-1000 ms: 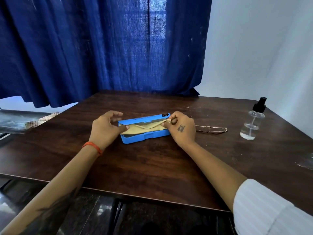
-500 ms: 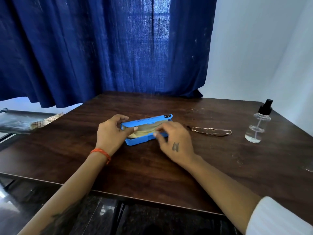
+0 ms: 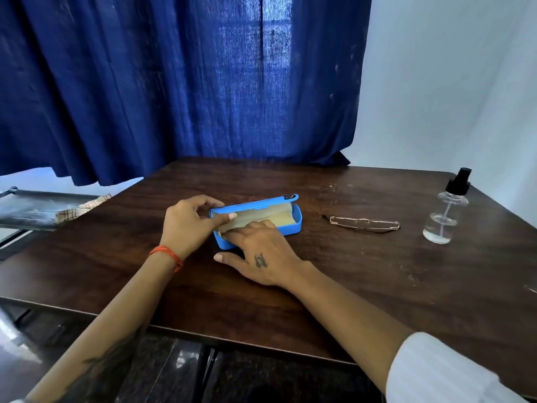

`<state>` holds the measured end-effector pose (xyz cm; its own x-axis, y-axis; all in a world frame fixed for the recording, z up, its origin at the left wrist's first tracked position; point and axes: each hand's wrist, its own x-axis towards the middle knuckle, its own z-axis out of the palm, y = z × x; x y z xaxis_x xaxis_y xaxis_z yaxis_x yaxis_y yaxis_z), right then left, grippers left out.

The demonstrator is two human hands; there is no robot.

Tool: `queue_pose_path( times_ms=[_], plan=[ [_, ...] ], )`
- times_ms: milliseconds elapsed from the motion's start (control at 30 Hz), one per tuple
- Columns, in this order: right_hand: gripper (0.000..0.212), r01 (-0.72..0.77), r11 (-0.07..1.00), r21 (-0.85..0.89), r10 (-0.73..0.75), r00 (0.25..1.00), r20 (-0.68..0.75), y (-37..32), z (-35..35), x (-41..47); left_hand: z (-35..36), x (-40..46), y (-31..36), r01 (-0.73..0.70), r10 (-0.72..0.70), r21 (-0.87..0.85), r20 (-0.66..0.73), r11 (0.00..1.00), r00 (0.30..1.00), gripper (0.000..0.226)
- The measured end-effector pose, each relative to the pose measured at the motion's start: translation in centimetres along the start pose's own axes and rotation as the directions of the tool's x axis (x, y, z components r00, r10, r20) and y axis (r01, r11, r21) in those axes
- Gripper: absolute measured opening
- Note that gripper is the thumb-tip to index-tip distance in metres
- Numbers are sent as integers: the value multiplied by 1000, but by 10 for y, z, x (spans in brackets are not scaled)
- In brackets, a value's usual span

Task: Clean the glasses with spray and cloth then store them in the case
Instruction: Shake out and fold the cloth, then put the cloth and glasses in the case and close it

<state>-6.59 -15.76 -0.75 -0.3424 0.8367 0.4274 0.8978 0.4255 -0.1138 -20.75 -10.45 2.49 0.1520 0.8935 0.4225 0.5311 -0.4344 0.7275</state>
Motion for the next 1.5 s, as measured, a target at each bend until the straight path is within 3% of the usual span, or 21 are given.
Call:
queue_pose_path(
  times_ms=[233,367,467,567,733,800,967,1067,1200,1333,1500],
  plan=[
    [54,-32,997,-63,33,999,23,-1,5,10,7,11,-9,33,-28,-162,32,986,999,20],
    [47,-7,1000,-19,8,1000,13,0,7,12,19,18,-13,155,-136,-302,82,940,987,28],
    [46,-15,1000,-26,16,999,42,1,7,9,32,20,-10,221,-225,-378,34,899,974,32],
    [46,-39,998,-44,42,996,73,0,4,7,43,17,-7,212,-244,-306,-69,928,967,38],
    [42,-68,996,-53,73,993,94,-2,2,3,49,12,-11,79,-103,-166,-140,983,985,36],
    [36,-75,997,17,74,997,36,2,-2,-1,49,10,-11,44,-63,-132,-146,990,987,35],
    [27,-130,985,111,157,945,-288,33,-34,-26,49,9,-8,-6,-4,-67,-153,998,988,33],
    [23,-224,975,4,214,923,-319,70,-60,-62,50,9,-9,-44,37,-44,-147,998,988,30],
    [22,-449,874,-187,390,877,-282,112,-84,-110,50,8,-7,-79,75,-29,-119,996,990,30],
    [18,-475,797,-374,421,880,-220,127,-86,-125,49,6,-4,-116,114,-15,-117,993,987,28],
    [27,-443,768,-462,442,889,-117,128,-83,-111,49,5,-5,-144,142,-10,-112,990,984,25]
  ],
)
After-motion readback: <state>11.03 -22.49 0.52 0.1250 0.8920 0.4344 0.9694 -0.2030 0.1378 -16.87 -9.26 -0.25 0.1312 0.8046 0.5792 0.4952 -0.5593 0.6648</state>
